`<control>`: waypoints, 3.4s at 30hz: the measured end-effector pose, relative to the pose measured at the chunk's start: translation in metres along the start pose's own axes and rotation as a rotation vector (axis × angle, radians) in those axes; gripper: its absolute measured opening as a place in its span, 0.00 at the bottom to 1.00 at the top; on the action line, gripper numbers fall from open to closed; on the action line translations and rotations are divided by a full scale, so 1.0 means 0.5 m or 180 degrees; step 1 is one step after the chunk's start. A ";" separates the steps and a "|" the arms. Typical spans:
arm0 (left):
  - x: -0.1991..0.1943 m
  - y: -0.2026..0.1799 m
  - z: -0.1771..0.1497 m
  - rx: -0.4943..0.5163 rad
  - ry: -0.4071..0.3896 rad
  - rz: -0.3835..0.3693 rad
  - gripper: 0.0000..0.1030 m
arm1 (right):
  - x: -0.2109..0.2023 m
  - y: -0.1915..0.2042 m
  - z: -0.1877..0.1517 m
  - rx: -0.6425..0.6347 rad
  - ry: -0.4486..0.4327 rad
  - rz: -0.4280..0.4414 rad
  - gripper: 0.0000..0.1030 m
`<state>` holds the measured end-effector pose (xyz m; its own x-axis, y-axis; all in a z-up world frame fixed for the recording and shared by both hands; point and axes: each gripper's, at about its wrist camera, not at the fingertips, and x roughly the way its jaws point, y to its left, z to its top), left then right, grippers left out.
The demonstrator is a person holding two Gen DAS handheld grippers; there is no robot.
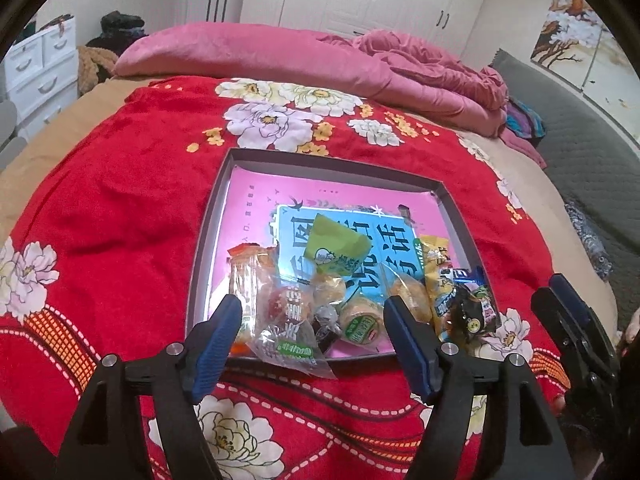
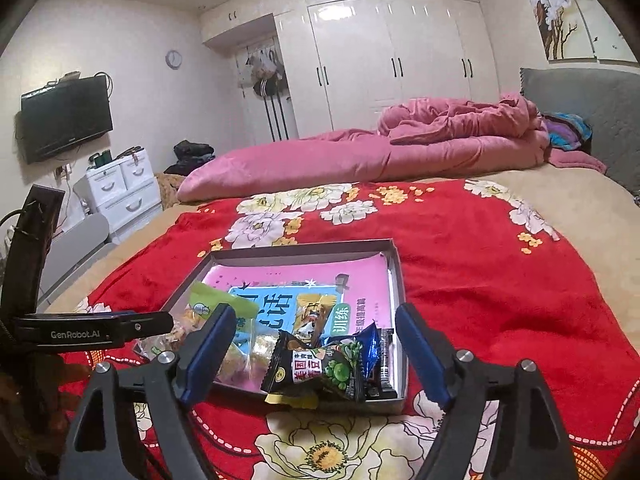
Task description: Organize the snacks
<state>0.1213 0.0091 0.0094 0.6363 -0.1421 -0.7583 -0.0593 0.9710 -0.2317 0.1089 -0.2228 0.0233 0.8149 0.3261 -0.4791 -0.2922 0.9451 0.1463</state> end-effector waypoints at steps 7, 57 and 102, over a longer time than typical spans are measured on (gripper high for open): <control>-0.026 -0.007 -0.016 0.0079 -0.0043 0.0012 0.73 | -0.016 0.008 -0.003 0.0021 0.0015 -0.0003 0.84; -0.080 0.002 -0.159 0.0212 0.0171 0.0098 0.73 | -0.077 0.051 -0.108 0.0173 0.0708 -0.0154 0.89; -0.077 0.004 -0.156 0.0205 0.0191 0.0238 0.73 | -0.080 0.044 -0.102 0.0183 0.0669 -0.0198 0.89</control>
<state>0.0369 0.0015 -0.0093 0.5847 -0.0783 -0.8075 -0.0540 0.9894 -0.1350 0.0445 -0.2161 0.0014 0.7066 0.2613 -0.6576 -0.2106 0.9649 0.1571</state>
